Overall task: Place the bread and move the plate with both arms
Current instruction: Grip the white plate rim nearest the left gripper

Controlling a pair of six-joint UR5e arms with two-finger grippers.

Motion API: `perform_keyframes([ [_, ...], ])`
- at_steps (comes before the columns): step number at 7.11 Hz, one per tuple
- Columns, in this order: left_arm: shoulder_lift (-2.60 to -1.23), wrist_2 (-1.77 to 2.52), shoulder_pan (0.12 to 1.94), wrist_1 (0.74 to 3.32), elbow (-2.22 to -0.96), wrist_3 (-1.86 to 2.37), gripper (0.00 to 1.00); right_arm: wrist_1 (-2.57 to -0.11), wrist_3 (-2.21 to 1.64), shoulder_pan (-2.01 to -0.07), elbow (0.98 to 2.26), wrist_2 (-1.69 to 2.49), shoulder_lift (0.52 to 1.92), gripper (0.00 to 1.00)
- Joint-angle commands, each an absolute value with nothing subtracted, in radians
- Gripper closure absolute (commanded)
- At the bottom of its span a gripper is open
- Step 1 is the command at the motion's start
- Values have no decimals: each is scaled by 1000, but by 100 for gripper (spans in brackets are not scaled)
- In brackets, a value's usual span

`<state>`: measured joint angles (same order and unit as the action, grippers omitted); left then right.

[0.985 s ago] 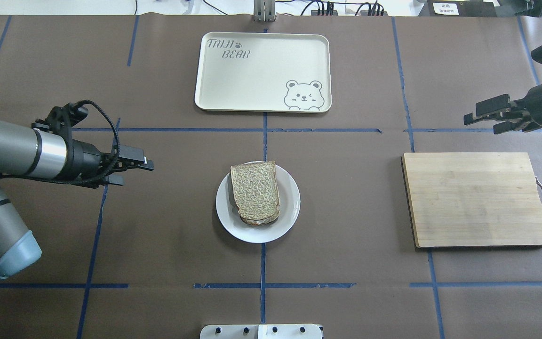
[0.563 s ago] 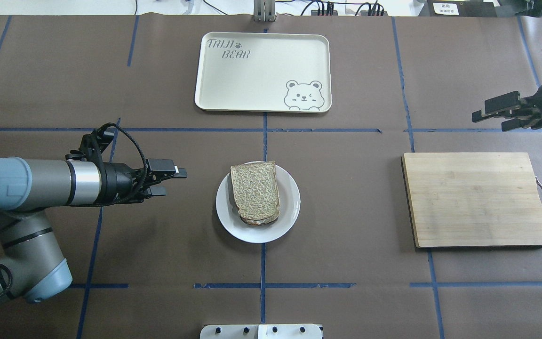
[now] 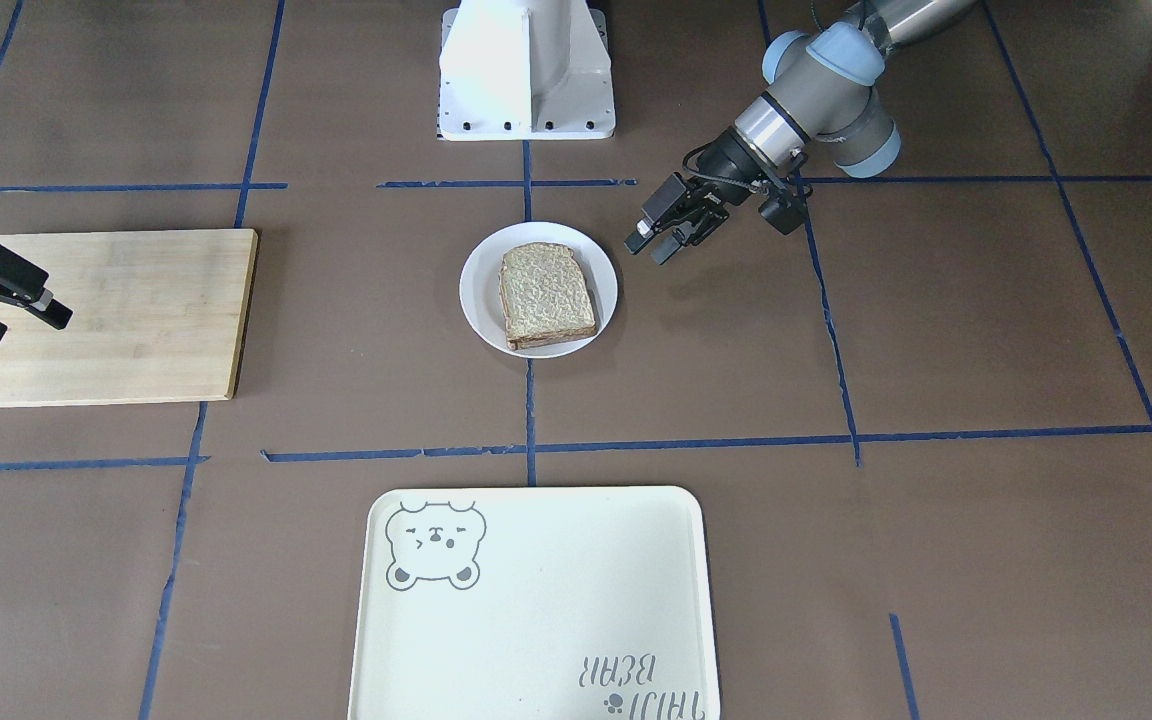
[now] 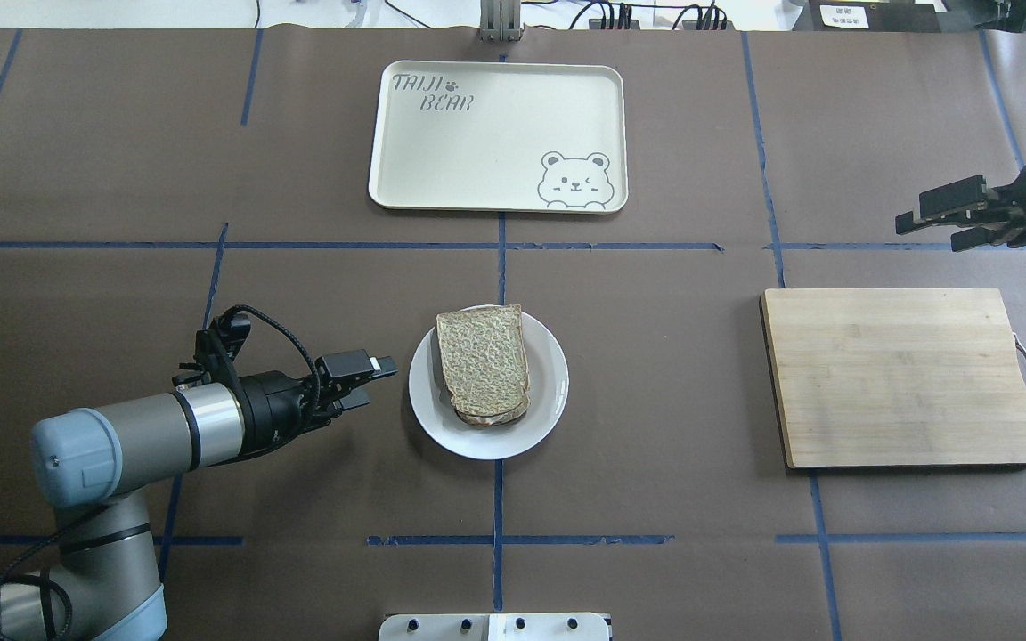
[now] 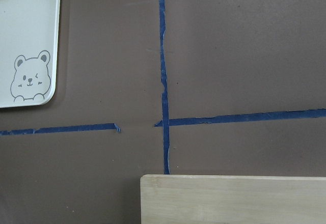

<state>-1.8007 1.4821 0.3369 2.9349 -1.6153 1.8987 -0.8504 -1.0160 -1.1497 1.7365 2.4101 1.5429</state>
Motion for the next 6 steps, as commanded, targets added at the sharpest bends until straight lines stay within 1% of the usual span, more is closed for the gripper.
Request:
perform_keyframes([
  [1,-1870,1442,308,3010,-1499,1904,30,-850,-1015,-1152,1736,2414,1549,0],
  [3,-1878,1440,307,3026,-1485,1905,33,-848,-1015,-1154,1738,2418,1549,0],
  [4,-1881,1442,305,3033,-1477,1907,38,-848,-1015,-1152,1736,2419,1549,0],
  [6,-1902,1440,301,3039,-1447,1907,39,-848,-1015,-1152,1736,2419,1549,0],
])
